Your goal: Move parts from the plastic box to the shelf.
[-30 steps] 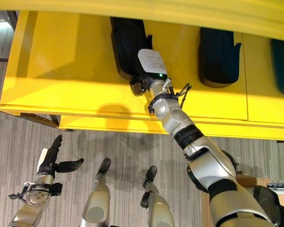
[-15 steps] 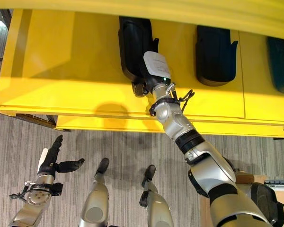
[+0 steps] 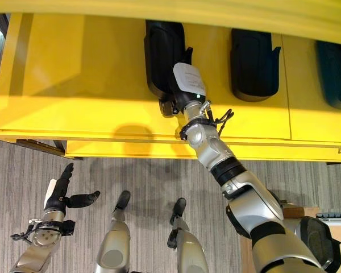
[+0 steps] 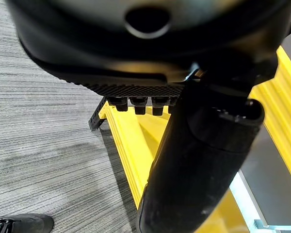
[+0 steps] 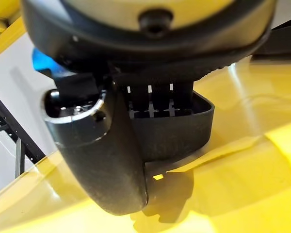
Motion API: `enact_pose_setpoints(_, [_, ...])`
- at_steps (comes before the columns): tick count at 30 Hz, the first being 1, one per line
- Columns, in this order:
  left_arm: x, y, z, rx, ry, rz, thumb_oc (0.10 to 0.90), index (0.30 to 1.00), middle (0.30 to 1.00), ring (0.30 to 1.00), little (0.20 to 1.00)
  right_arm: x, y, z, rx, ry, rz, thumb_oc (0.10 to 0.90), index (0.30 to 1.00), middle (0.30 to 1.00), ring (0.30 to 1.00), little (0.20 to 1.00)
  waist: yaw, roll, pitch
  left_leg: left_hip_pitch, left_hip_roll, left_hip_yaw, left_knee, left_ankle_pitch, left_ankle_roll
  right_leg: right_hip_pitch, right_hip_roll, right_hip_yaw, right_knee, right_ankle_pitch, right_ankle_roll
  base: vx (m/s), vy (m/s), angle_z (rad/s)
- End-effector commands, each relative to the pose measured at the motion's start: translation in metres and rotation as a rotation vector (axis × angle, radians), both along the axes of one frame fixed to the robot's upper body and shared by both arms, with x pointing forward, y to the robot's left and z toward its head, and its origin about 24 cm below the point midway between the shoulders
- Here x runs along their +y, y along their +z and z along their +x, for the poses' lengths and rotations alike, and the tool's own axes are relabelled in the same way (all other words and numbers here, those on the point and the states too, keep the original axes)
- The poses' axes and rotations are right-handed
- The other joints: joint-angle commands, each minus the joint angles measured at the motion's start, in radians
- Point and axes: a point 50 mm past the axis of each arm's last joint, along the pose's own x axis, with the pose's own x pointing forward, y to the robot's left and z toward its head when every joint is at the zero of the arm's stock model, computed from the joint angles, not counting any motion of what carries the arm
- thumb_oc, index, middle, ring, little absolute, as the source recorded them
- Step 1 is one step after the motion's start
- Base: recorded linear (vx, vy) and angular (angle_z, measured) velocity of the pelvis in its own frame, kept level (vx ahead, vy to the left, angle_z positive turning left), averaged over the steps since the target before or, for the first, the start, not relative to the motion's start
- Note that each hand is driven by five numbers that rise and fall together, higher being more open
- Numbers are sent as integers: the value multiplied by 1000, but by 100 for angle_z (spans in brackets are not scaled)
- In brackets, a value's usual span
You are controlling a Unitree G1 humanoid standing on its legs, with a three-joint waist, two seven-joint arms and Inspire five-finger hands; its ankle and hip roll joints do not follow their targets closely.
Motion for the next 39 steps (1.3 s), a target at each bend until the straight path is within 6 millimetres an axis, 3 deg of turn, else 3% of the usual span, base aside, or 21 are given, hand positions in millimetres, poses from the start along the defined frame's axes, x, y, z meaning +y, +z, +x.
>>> enact_pose_setpoints(1, [14, 22, -3, -110, 20, 59, 900, 1000, 1000, 1000, 1000, 12, 49, -11, -183, 71, -33, 900, 1000, 1000, 1000, 1000, -2, -47, -39, 42, -7, 30, -64, 42, 89, -1, -125, 66, 128, -81, 100, 0, 0, 0])
enact_pose_setpoints(10, [18, 22, -4, -110, 50, 68, 900, 1000, 1000, 1000, 1000, 31, 78, -34, -322, 194, -43, 900, 1000, 1000, 1000, 1000, -4, -63, -44, 49, -6, 36, -63, 35, 89, -2, -122, 70, 133, -86, 100, 0, 0, 0])
enact_pose_setpoints(14, [19, 23, -4, -112, 61, 75, 900, 1000, 1000, 1000, 1000, 43, 96, -54, -428, 279, -42, 900, 1000, 1000, 1000, 1000, -9, -70, -47, 51, -2, 42, -64, 33, 88, -4, -121, 72, 135, -89, 99, 0, 0, 0])
enact_pose_setpoints(20, [19, 23, -6, -110, 77, 84, 900, 1000, 1000, 1000, 1000, 49, 108, -75, -516, 351, -22, 900, 1000, 1000, 1000, 1000, -18, -78, -52, 58, 0, 50, -62, 28, 89, -4, -117, 77, 140, -93, 99, 0, 0, 0])
enact_pose_setpoints(39, [18, 17, -11, -82, 96, 99, 900, 1000, 1000, 1000, 1000, 30, 100, -103, -572, 415, 57, 900, 1000, 1000, 1000, 1000, -52, -99, -80, 84, 6, 74, -58, 17, 94, -9, -108, 102, 147, -90, 102, 0, -2, -5])
